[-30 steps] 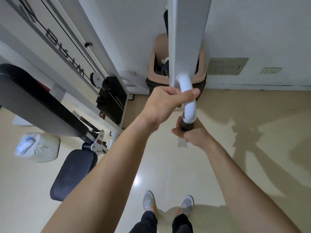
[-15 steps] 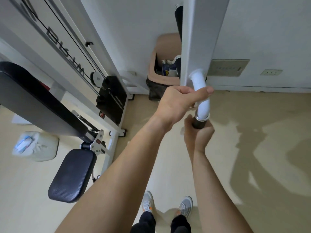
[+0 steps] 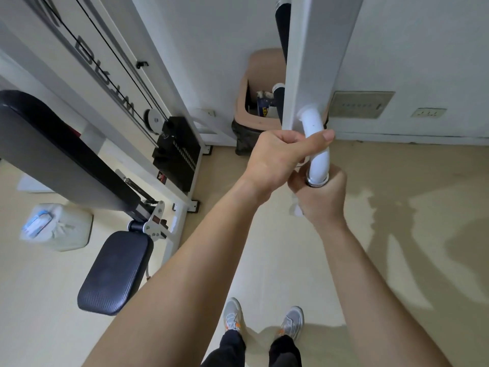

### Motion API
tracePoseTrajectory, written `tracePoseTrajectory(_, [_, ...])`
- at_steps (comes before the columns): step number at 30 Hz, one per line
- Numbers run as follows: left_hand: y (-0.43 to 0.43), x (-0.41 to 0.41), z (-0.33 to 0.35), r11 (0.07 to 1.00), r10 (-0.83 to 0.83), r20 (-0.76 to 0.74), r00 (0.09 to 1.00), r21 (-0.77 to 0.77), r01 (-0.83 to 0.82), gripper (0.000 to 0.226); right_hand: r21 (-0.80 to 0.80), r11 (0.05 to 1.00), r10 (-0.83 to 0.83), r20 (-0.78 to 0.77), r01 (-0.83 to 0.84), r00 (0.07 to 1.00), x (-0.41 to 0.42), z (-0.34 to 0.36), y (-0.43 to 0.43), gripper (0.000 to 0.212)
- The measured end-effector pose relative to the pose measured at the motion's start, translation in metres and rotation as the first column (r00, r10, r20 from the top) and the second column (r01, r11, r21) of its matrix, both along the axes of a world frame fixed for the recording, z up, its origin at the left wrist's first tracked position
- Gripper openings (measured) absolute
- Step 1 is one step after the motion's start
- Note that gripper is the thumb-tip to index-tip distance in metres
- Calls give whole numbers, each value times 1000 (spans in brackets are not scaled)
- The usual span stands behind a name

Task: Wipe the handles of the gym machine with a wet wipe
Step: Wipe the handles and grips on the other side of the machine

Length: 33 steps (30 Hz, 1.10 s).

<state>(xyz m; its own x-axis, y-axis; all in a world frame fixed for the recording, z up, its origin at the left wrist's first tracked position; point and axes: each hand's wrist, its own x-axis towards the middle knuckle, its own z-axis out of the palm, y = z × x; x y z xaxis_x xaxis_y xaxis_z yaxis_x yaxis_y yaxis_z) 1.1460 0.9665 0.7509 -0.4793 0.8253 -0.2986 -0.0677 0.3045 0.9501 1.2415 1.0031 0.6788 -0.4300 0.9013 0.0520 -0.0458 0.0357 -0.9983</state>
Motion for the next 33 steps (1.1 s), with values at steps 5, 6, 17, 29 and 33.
tracePoseTrajectory(5, [0, -4, 1, 1000, 3, -24, 1000, 15, -3, 45, -23, 979, 205, -17, -205, 979, 12, 0, 2, 32])
tracePoseTrajectory(6, [-1, -5, 2, 1000, 4, -31, 1000, 16, -4, 43, -29, 949, 314, -26, -315, 949, 18, -2, 6, 31])
tracePoseTrajectory(17, [-6, -6, 2, 1000, 19, 28, 999, 19, -19, 54, -43, 940, 340, 122, -338, 932, 19, -18, 15, 18])
tracePoseTrajectory(29, [-1, -1, -1, 1000, 10, -47, 999, 6, -10, 49, -26, 943, 333, 81, -332, 939, 11, -5, 24, 34])
tracePoseTrajectory(33, [-2, 1, -2, 999, 0, -26, 1000, 52, 1, 53, -70, 832, 554, 54, -550, 831, 18, 0, 37, 22])
